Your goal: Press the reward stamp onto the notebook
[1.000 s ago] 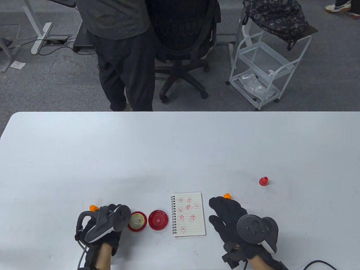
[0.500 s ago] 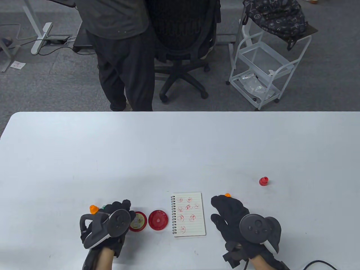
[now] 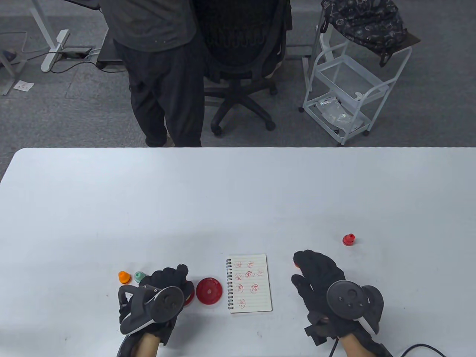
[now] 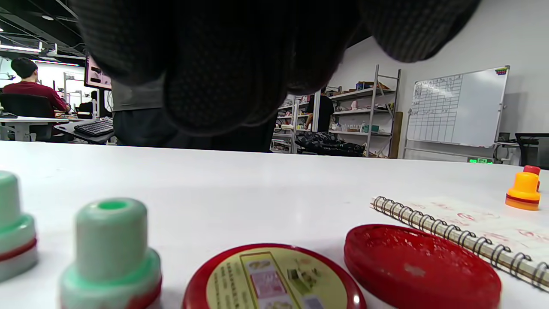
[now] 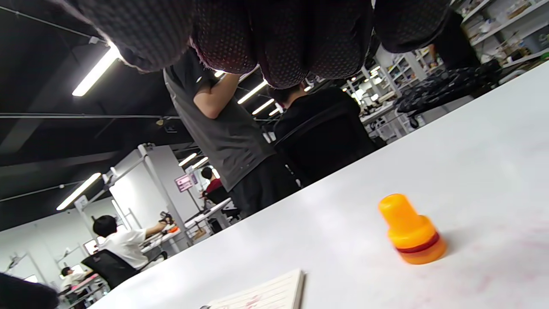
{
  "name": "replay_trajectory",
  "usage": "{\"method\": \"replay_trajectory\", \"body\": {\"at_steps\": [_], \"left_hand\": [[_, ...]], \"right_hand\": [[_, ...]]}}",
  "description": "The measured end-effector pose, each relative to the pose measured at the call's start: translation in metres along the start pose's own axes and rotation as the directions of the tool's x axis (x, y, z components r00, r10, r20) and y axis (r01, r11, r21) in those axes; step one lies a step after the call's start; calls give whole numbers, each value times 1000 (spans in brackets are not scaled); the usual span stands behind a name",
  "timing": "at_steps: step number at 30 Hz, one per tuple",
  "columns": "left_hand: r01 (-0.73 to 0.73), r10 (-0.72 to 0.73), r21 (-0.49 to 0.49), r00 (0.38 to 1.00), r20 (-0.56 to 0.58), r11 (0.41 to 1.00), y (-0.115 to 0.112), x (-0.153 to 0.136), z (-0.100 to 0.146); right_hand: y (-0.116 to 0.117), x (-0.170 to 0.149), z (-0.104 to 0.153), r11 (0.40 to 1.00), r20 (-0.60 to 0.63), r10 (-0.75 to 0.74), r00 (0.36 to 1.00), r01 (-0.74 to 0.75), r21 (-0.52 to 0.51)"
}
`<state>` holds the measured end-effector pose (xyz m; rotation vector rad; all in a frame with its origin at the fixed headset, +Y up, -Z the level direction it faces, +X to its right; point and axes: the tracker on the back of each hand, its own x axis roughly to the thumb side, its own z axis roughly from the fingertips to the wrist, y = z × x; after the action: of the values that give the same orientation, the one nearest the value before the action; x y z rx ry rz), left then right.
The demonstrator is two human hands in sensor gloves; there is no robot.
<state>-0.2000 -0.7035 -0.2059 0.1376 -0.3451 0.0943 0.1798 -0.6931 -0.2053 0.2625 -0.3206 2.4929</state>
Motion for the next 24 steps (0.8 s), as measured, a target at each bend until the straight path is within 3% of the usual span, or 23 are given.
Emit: {"method": "replay_trajectory", "body": {"at_steps": [8,15,24], "left_hand": [[-3,2,39,1000,28,999,5,8,1],[-2,-3,79,999,53,997,12,15,3],[-4,-5,111,997,82,994,16,22,6]], "right_hand": [[9,-19,-5,999,-146,19,989,-15,35],[-5,-43,-9,999,-263,-38,964,30,-35],[-26,-65,-19,996,-329,47,943,-69,-56]]}}
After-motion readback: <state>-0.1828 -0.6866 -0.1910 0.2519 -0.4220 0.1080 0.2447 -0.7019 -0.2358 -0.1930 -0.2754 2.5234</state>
